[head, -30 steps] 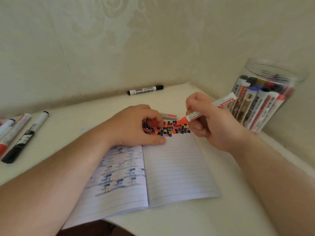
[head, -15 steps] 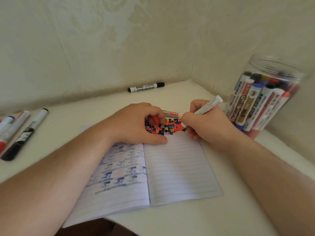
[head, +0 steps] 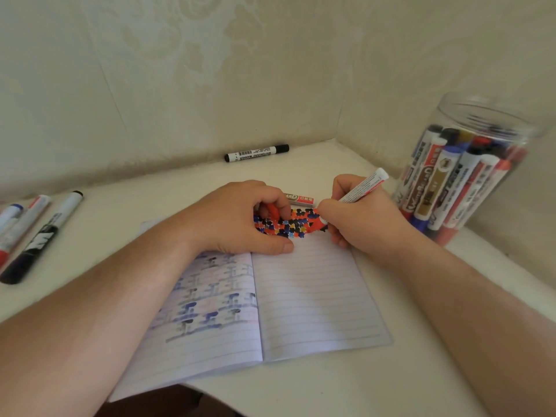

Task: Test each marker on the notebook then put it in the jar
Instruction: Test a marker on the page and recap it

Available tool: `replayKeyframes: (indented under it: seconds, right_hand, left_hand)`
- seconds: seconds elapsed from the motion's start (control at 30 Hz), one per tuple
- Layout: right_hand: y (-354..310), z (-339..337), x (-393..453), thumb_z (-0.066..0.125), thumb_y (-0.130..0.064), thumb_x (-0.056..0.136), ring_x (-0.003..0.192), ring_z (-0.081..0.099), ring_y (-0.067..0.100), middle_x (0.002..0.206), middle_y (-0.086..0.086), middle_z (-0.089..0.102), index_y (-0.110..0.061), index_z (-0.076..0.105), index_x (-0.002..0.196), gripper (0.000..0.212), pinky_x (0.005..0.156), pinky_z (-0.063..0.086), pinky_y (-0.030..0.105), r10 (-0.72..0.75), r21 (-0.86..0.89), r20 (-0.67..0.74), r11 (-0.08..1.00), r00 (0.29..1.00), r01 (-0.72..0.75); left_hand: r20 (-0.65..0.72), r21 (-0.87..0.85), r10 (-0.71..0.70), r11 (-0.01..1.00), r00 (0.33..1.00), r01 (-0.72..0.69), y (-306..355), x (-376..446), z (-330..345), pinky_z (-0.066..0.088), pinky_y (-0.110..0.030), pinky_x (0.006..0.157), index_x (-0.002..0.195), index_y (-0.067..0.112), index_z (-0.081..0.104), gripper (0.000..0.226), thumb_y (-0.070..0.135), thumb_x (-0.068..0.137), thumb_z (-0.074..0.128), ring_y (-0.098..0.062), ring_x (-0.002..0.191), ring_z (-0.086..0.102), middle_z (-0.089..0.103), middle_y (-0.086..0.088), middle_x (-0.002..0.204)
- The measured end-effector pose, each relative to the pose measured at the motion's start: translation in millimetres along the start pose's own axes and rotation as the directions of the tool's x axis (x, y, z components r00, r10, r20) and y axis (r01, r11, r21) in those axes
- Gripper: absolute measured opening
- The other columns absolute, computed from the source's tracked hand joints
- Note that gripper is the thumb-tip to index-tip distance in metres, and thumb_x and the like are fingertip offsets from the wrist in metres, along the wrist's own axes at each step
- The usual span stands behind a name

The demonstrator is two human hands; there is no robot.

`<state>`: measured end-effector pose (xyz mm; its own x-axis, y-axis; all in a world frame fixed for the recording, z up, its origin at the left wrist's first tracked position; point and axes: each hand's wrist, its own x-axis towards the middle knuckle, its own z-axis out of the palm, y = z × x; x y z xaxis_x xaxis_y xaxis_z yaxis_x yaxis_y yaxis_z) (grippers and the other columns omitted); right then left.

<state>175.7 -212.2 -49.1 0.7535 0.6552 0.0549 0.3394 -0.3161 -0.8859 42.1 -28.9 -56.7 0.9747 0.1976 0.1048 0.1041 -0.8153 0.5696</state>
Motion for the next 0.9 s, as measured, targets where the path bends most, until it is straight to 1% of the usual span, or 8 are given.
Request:
replayKeyframes:
  seconds: [0.17, 0.3, 0.4, 0.5, 0.6, 0.67, 0.77, 0.9]
  right_hand:
    - [-1.8, -3.0, -1.3, 0.065, -0.005, 0.086, 0.047, 0.057, 0.021, 0.055, 0.012, 0.061, -0.012, 0.047, 0.067, 0.027, 0.050, 0.046, 0.031, 0.032, 0.071, 0.022, 0.997, 0.999, -0.033]
    - [-2.8, -0.9, -2.1, 0.067, -0.009, 0.086, 0.048, 0.058, 0.018, 0.056, 0.011, 0.062, -0.012, 0.049, 0.069, 0.025, 0.049, 0.047, 0.030, 0.019, 0.015, 0.030, 1.000, 0.999, -0.020]
    - [-3.0, 0.1, -2.0, 0.066, -0.009, 0.086, 0.046, 0.053, 0.018, 0.055, 0.011, 0.056, -0.011, 0.048, 0.071, 0.023, 0.044, 0.042, 0.028, 0.004, 0.006, 0.005, 1.000, 1.000, -0.004]
    - [-1.4, -1.0, -1.4, 0.065, -0.009, 0.085, 0.046, 0.054, 0.019, 0.055, 0.012, 0.058, -0.013, 0.047, 0.069, 0.025, 0.046, 0.044, 0.029, 0.007, 0.020, -0.001, 1.000, 1.000, -0.007]
    - [1.6, -1.6, 0.0, 0.067, -0.009, 0.086, 0.046, 0.057, 0.021, 0.056, 0.012, 0.061, -0.013, 0.048, 0.068, 0.027, 0.050, 0.046, 0.032, 0.025, 0.063, 0.014, 0.998, 1.000, -0.026]
    - [1.9, -1.2, 0.7, 0.067, -0.010, 0.087, 0.047, 0.058, 0.021, 0.056, 0.012, 0.062, -0.013, 0.048, 0.068, 0.027, 0.052, 0.048, 0.033, 0.015, 0.049, 0.017, 0.999, 1.000, -0.016]
    - [1.1, -1.0, 0.6, 0.067, -0.012, 0.087, 0.048, 0.060, 0.020, 0.057, 0.012, 0.063, -0.014, 0.048, 0.067, 0.028, 0.052, 0.049, 0.033, 0.015, 0.019, 0.030, 1.000, 0.999, -0.016]
    - [-0.1, -2.3, 0.0, 0.067, -0.011, 0.086, 0.048, 0.059, 0.020, 0.057, 0.012, 0.062, -0.015, 0.047, 0.066, 0.028, 0.051, 0.047, 0.032, 0.031, 0.039, 0.036, 0.999, 0.999, -0.032]
  left_hand:
    - [0.000, -0.005, -0.004, 1.000, 1.000, 0.004, 1.6, -0.2, 0.3, 0.052, -0.031, 0.088, 0.102, 0.046, 0.068, 0.041, 0.054, 0.068, 0.090, 0.003, 0.096, 0.058, 0.063, 0.017, 0.103]
    - [-0.001, -0.010, -0.004, 1.000, 1.000, 0.004, 1.7, -0.4, -0.4, 0.052, -0.032, 0.088, 0.102, 0.044, 0.068, 0.041, 0.053, 0.068, 0.090, 0.002, 0.096, 0.059, 0.063, 0.016, 0.103]
    - [0.002, -0.016, -0.003, 1.000, 1.000, 0.004, 1.5, -1.2, -0.3, 0.052, -0.032, 0.088, 0.102, 0.044, 0.068, 0.041, 0.052, 0.068, 0.090, 0.002, 0.096, 0.059, 0.064, 0.016, 0.103]
    - [0.006, -0.021, -0.006, 1.000, 1.000, 0.006, 1.5, -1.7, 0.5, 0.052, -0.032, 0.088, 0.102, 0.044, 0.068, 0.041, 0.052, 0.068, 0.090, 0.002, 0.097, 0.059, 0.064, 0.016, 0.104]
    - [0.005, -0.029, -0.009, 1.000, 1.000, 0.009, 1.6, -0.9, 0.0, 0.053, -0.035, 0.089, 0.103, 0.046, 0.068, 0.043, 0.055, 0.067, 0.090, 0.001, 0.098, 0.060, 0.064, 0.017, 0.104]
    - [0.005, -0.025, -0.012, 1.000, 1.000, 0.012, 1.8, -1.1, -0.7, 0.053, -0.036, 0.090, 0.103, 0.046, 0.068, 0.043, 0.056, 0.067, 0.089, 0.001, 0.098, 0.060, 0.064, 0.017, 0.104]
    - [0.003, -0.025, -0.012, 1.000, 1.000, 0.012, 2.4, -2.0, -0.6, 0.053, -0.036, 0.090, 0.103, 0.046, 0.068, 0.042, 0.055, 0.068, 0.090, 0.002, 0.098, 0.060, 0.064, 0.016, 0.104]
    - [0.007, -0.024, -0.017, 1.000, 1.000, 0.018, 3.5, -2.9, -1.4, 0.053, -0.035, 0.090, 0.103, 0.045, 0.068, 0.042, 0.054, 0.068, 0.090, 0.002, 0.099, 0.059, 0.064, 0.016, 0.106]
